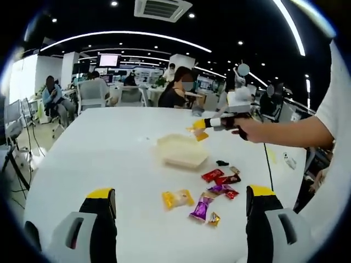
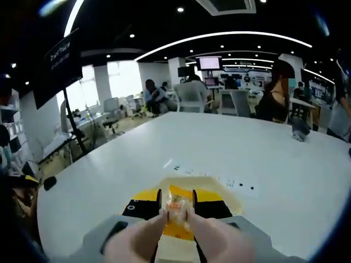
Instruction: Place the target food into the container with the food tongs after gripping and lifting it, then release it inside without dropping or visibly crushing the food.
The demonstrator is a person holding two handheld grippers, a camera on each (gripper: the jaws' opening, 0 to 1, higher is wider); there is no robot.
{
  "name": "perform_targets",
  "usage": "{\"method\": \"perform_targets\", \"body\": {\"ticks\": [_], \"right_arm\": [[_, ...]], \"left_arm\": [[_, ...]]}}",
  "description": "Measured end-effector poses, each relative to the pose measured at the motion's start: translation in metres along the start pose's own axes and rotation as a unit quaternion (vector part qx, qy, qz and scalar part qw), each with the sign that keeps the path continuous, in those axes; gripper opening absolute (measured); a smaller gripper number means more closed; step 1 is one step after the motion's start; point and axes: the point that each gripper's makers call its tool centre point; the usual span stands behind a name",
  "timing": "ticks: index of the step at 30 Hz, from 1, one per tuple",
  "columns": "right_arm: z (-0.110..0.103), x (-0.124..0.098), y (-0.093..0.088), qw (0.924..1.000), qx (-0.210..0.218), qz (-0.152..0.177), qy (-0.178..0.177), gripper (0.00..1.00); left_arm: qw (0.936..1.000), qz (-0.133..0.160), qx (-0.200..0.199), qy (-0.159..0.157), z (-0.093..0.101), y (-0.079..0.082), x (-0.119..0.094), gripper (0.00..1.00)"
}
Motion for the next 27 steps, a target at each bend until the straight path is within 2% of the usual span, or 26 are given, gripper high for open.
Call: {"method": "perform_targets", "body": {"ticks": [8,12,19,22,27], "right_arm": [[-0.001,0.013,0.008,0.9999,-0.007,-0.001,0.009,0.22],[-0.003,0.017,0.008,0.9999,-0.008,-0.003,0.010,0.22],[-0.004,0.016,0.007,0.9999,-0.011,-0.003,0.013,0.22],[-0.006,0.017,0.011,0.9995,-0.021,0.012,0.023,0.26],[-0.006,0.014,0.014,0.9993,-0.029,0.016,0.020,0.27]], "left_arm": [[0.9999,0.012,0.000,0.012,-0.011,0.004,-0.006,0.99],[0.9998,0.006,-0.004,0.019,-0.015,0.002,-0.008,0.99],[0.9995,0.008,-0.014,0.027,-0.019,0.001,-0.010,0.99],[0.9994,0.009,-0.016,0.028,-0.019,0.002,-0.011,0.99],[0.9992,0.011,-0.020,0.032,-0.021,0.003,-0.014,0.99]]}}
Point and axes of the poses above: the point that each gripper's makers call its tool centre point, and the gripper's own axes: x roughly forward along the fingers, z roughly to its right, y roughly out of its top, and after that the axes turned 12 degrees about y, right-handed
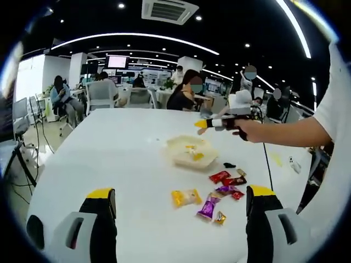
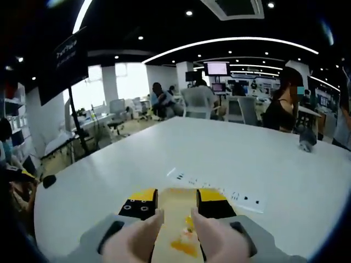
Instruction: Place the target food into the container with the food tongs after gripping and lifting it, then release it inside without dropping or visibly crushing the food.
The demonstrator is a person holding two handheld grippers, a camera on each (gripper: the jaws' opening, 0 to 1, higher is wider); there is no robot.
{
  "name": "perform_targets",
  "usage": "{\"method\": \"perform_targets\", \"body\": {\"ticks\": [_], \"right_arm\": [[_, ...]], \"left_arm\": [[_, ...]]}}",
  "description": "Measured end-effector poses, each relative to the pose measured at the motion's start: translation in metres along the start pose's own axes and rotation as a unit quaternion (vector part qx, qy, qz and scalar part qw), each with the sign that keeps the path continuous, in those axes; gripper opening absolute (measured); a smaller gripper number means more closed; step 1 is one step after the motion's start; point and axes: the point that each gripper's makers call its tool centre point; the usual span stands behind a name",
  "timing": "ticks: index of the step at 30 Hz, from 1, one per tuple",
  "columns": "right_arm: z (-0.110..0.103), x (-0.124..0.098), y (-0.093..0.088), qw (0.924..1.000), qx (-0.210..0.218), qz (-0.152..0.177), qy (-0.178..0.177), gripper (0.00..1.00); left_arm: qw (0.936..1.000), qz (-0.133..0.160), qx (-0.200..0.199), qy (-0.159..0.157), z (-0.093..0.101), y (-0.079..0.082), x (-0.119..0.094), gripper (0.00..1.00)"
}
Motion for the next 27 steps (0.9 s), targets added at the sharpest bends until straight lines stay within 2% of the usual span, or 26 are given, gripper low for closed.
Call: {"method": "perform_targets", "body": {"ticks": [11,27], "right_arm": [[-0.005,-0.008,-0.003,1.0000,-0.006,-0.004,0.001,0.28],[-0.040,-0.041,-0.016,0.9998,-0.005,-0.004,0.017,0.27]], "left_arm": [[1.0000,0.003,0.001,-0.002,0.004,0.001,-0.004,0.99],[0.9999,0.007,0.011,-0.009,0.015,-0.002,-0.015,0.99]]}}
Point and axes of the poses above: the point that each gripper's makers call its tool centre point, and the gripper's own axes: x roughly forward along the fingers, z roughly to its right, y roughly out of its top, and after that the axes turned 12 degrees about y, right-handed
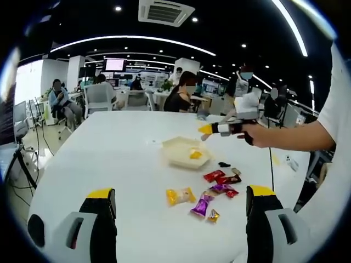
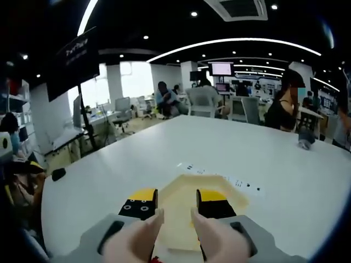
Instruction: Place the target food into the container with the food tongs after gripping and lifting it, then release it inside without dropping or visibly crushing the food.
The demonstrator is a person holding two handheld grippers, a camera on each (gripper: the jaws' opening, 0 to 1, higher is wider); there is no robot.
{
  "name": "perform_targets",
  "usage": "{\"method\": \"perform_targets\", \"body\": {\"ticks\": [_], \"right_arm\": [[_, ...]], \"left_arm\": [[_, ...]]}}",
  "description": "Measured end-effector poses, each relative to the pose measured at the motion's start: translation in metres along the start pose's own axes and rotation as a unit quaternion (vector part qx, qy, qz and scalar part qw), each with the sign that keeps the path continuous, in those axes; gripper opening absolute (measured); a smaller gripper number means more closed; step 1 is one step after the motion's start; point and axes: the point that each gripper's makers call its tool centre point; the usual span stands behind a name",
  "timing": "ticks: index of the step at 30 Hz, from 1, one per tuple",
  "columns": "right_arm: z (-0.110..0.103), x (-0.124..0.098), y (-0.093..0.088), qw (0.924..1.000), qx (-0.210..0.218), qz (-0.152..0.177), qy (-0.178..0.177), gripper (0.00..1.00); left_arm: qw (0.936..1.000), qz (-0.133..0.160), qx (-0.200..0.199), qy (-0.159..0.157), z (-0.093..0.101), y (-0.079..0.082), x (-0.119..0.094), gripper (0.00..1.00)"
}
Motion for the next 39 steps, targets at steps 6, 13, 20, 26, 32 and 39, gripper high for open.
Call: {"method": "perform_targets", "body": {"ticks": [6,13,20,26,32,39], "right_arm": [[-0.012,-0.017,-0.002,0.9999,0.007,0.012,0.000,0.27],[-0.031,-0.045,-0.014,0.9995,0.023,0.022,0.002,0.27],[-0.054,-0.081,-0.036,0.9988,0.034,0.033,-0.013,0.27],[-0.058,-0.104,-0.047,0.9986,0.010,0.031,-0.040,0.27],[-0.052,-0.117,-0.055,0.9966,0.025,0.037,-0.069,0.27],[-0.060,-0.118,-0.060,0.9951,0.027,0.036,-0.088,0.27]], "left_arm": [[1.0000,0.005,0.003,-0.004,0.007,0.004,-0.002,0.99],[0.9998,0.004,0.012,-0.015,0.019,-0.001,-0.002,0.99],[0.9985,-0.002,0.035,-0.042,0.034,0.002,0.001,0.99],[0.9953,-0.016,0.067,-0.068,0.045,0.003,0.008,0.99],[0.9931,-0.013,0.073,-0.091,0.046,0.006,0.018,0.99],[0.9901,-0.022,0.082,-0.112,0.039,-0.005,0.018,0.99]]}}
Point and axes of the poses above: the point that each gripper's makers call its tool centre point, and the gripper's own axes: x roughly forward along the fingers, z roughly to its right, y roughly out of its top, and after that the axes turned 12 degrees about y, right-handed
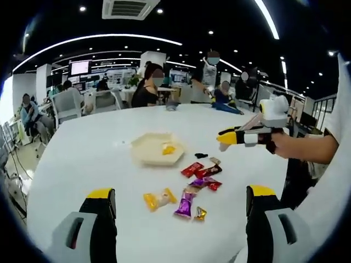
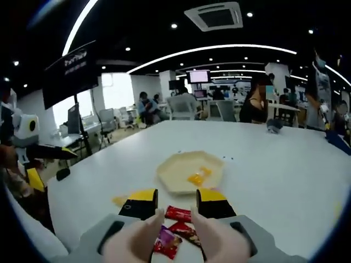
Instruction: Place the target food into the container with the food tongs after gripping and lifting it, then release it inside without dropping or visibly crushing the food.
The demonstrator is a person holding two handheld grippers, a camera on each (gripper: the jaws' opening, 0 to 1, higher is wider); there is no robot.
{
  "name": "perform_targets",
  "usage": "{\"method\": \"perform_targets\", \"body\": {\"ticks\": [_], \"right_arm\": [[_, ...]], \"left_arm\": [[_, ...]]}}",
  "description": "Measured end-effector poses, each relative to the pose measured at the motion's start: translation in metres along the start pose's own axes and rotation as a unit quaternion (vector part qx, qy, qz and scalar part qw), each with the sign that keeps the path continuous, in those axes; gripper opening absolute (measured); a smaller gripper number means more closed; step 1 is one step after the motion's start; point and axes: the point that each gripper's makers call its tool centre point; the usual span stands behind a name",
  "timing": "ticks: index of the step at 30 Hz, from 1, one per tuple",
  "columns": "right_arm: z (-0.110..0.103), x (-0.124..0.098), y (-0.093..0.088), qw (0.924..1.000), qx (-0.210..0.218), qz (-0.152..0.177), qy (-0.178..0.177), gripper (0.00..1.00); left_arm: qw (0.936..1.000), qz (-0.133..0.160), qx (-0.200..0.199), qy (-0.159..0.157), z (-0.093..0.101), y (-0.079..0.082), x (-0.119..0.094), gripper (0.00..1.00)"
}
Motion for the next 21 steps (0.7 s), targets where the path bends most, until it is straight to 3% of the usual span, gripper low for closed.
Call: {"method": "perform_targets", "body": {"ticks": [5,10,16,19,21], "right_arm": [[-0.009,-0.008,-0.002,0.9992,0.028,-0.009,-0.029,0.27],[-0.031,-0.011,-0.004,0.9984,0.016,-0.031,-0.045,0.27],[-0.042,-0.014,-0.010,0.9966,0.015,-0.037,-0.072,0.27],[-0.045,-0.019,-0.013,0.9944,0.046,-0.032,-0.090,0.27],[-0.049,-0.023,-0.014,0.9936,0.038,-0.041,-0.098,0.26]], "left_arm": [[0.9998,-0.003,-0.004,-0.018,-0.011,-0.007,-0.010,0.99],[0.9995,0.013,-0.014,-0.025,-0.029,-0.007,-0.018,0.99],[0.9973,0.022,-0.009,-0.069,-0.032,-0.017,-0.022,0.99],[0.9964,0.019,-0.005,-0.082,-0.030,-0.020,-0.023,0.99],[0.9961,0.021,-0.002,-0.086,-0.029,-0.020,-0.027,0.99]]}}
Point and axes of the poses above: the point that each gripper's makers call its tool centre point, and the gripper's own axes: x roughly forward along the fingers, z roughly to its right, y roughly out of its top, and after that the axes turned 12 degrees about y, right-handed
